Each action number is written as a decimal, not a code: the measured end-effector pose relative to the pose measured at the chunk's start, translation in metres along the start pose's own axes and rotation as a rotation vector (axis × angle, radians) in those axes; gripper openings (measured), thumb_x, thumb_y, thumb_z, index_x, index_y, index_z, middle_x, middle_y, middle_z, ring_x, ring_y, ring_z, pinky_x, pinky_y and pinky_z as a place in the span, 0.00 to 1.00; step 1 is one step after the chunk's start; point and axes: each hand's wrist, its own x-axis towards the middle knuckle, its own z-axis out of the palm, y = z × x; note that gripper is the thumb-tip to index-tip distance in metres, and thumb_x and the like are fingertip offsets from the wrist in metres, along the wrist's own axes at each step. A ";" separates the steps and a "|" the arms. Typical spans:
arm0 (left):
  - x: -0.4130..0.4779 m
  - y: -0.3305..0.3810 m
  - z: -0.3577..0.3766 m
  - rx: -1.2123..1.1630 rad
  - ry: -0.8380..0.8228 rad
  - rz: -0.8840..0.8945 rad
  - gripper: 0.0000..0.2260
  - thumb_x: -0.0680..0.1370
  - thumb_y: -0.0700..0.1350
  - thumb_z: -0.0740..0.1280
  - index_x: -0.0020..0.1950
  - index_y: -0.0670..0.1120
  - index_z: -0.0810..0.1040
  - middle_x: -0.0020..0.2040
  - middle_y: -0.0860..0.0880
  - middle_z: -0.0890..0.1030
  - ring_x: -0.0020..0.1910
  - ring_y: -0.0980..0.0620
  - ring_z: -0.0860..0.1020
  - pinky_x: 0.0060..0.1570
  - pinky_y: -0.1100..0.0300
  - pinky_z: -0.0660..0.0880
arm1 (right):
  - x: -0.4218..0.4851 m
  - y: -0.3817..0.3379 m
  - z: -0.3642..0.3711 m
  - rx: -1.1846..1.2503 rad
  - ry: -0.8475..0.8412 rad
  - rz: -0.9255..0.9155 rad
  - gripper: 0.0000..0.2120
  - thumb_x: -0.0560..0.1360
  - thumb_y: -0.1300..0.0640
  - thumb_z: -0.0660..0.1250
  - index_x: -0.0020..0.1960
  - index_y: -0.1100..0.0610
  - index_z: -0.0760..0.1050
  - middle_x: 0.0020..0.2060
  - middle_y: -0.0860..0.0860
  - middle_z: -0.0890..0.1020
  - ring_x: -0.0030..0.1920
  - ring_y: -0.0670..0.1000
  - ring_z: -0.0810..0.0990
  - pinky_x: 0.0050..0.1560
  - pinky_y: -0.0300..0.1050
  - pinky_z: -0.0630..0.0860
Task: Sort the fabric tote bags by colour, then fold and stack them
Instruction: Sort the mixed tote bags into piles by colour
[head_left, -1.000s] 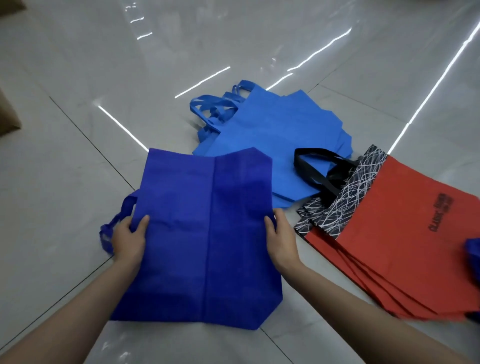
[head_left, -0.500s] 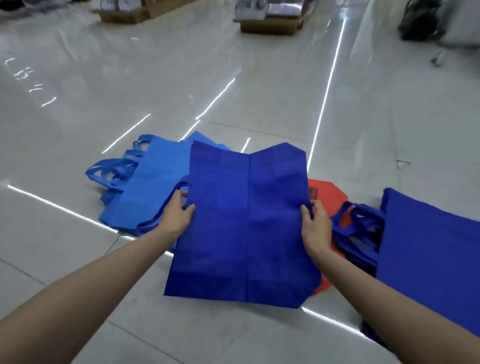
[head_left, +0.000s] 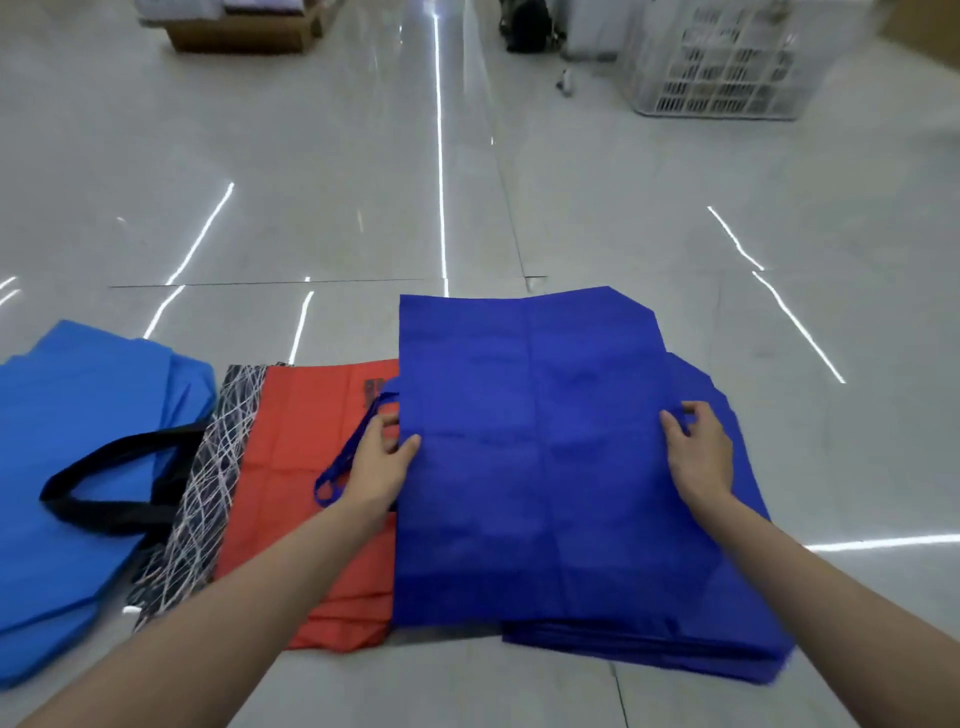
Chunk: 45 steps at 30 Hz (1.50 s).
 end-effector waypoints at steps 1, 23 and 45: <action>0.001 -0.002 0.020 -0.005 -0.038 0.005 0.12 0.78 0.35 0.63 0.61 0.42 0.69 0.49 0.44 0.78 0.41 0.55 0.77 0.33 0.69 0.75 | 0.010 0.015 -0.010 -0.021 0.025 0.028 0.16 0.80 0.51 0.60 0.64 0.59 0.69 0.57 0.56 0.77 0.56 0.58 0.75 0.51 0.50 0.70; 0.010 -0.032 0.011 0.949 -0.516 0.749 0.18 0.78 0.50 0.55 0.60 0.43 0.76 0.61 0.47 0.75 0.55 0.50 0.76 0.55 0.60 0.70 | -0.095 -0.003 0.110 -0.398 -0.167 -0.711 0.16 0.77 0.49 0.54 0.46 0.55 0.78 0.49 0.53 0.80 0.51 0.55 0.77 0.57 0.57 0.74; -0.033 -0.166 -0.425 1.392 -0.154 -0.079 0.40 0.72 0.65 0.63 0.77 0.52 0.48 0.77 0.45 0.47 0.75 0.47 0.51 0.72 0.53 0.51 | -0.325 -0.230 0.409 -0.932 -0.847 -1.672 0.36 0.70 0.35 0.65 0.68 0.58 0.68 0.76 0.60 0.52 0.76 0.60 0.50 0.72 0.62 0.41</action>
